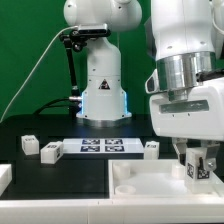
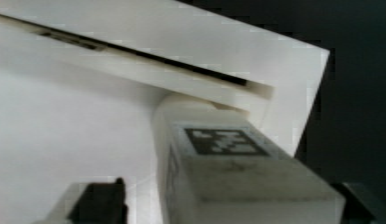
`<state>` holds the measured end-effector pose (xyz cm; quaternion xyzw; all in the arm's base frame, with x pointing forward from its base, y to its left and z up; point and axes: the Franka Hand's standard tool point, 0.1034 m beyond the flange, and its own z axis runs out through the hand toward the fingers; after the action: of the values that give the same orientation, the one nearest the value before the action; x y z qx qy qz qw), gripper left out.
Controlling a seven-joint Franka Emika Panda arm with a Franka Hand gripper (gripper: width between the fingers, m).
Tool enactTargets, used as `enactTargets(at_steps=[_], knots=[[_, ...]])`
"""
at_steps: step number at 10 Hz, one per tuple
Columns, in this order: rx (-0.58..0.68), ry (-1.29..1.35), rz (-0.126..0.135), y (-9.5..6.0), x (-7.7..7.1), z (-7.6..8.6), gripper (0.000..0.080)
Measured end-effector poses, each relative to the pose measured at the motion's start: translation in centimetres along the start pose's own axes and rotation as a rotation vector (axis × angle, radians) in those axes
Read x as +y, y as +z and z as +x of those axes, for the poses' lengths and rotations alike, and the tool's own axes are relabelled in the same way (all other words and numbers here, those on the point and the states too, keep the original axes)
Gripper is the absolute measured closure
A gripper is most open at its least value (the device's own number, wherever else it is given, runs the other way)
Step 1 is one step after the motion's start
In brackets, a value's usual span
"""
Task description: Assemble one leg
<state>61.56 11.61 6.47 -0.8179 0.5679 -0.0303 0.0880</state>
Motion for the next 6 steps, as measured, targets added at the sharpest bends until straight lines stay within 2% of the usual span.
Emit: enactTargets(at_steps=[1,3,6], knots=[[-0.011,-0.136,-0.021,-0.12,-0.35,-0.03,0.0168],[-0.036,-0.339,-0.067,0.07,-0.35,-0.15,0.0153],[-0.051,-0.709,-0.107,-0.02,-0.45,0.61,0.0151]])
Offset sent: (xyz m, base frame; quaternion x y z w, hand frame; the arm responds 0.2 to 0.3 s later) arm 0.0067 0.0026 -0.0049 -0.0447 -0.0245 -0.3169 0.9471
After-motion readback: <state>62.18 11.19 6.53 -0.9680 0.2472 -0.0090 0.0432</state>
